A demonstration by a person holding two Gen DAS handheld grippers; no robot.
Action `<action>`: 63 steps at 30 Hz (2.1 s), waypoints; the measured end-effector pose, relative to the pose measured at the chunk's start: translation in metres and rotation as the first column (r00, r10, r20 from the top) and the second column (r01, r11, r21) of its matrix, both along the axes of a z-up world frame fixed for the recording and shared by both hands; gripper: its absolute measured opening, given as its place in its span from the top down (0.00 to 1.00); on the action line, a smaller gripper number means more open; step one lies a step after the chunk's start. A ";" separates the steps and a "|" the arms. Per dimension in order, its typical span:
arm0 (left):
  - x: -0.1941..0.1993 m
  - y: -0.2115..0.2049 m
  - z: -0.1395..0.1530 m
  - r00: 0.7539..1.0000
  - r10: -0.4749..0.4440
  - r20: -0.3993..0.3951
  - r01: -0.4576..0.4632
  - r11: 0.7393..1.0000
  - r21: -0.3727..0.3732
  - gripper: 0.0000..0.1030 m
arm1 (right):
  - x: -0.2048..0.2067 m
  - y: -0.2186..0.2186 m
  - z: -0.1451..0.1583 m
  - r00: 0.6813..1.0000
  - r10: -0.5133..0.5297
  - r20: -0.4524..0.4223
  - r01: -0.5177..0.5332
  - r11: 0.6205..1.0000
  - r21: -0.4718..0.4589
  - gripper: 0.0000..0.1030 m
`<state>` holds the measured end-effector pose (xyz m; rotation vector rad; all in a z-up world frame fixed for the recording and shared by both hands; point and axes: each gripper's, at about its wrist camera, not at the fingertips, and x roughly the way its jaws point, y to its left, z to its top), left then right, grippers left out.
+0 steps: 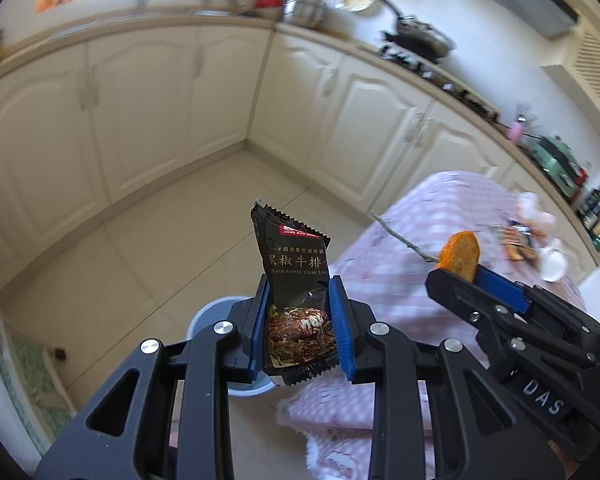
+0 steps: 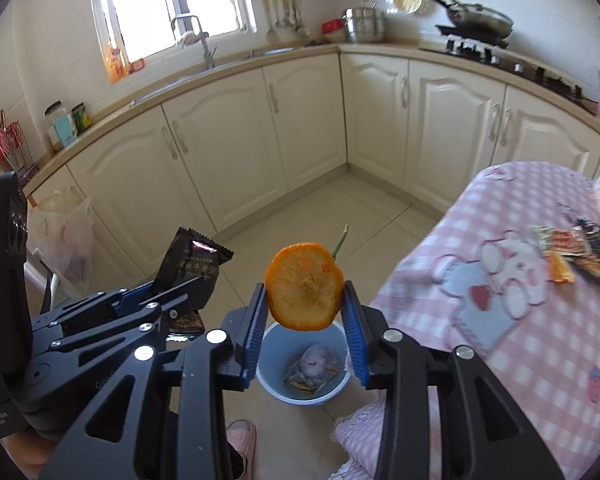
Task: Collect trash
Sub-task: 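Carry the dark packet and orange slice over the blue bin and open both tools, then grasp the orange peel with the left tool while the right grasps the white paper cup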
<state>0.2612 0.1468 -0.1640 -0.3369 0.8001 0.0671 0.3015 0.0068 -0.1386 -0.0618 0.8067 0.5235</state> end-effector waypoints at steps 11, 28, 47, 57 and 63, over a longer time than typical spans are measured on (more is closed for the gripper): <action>0.031 0.045 -0.052 0.991 0.080 -0.112 -0.081 0.997 -0.012 0.74 | 0.055 0.067 -0.066 0.994 0.050 -0.100 -0.052 0.998 -0.021 0.57; 0.056 0.038 -0.074 0.988 0.033 -0.153 -0.035 0.999 -0.015 0.74 | 0.065 0.049 -0.073 0.997 -0.024 -0.073 0.022 0.999 -0.024 0.54; 0.044 0.014 -0.009 1.000 0.026 0.001 -0.026 1.000 0.016 0.48 | 0.044 -0.001 -0.020 0.990 -0.130 0.061 0.127 0.990 0.053 0.48; 0.017 -0.024 0.037 0.996 -0.035 0.086 0.031 0.998 0.046 0.48 | 0.011 -0.042 0.019 0.974 -0.185 0.128 0.175 0.981 0.086 0.46; 0.009 -0.071 0.058 0.983 -0.131 0.129 0.123 0.990 0.070 0.45 | -0.012 -0.099 0.041 0.946 -0.276 0.169 0.259 0.959 0.115 0.45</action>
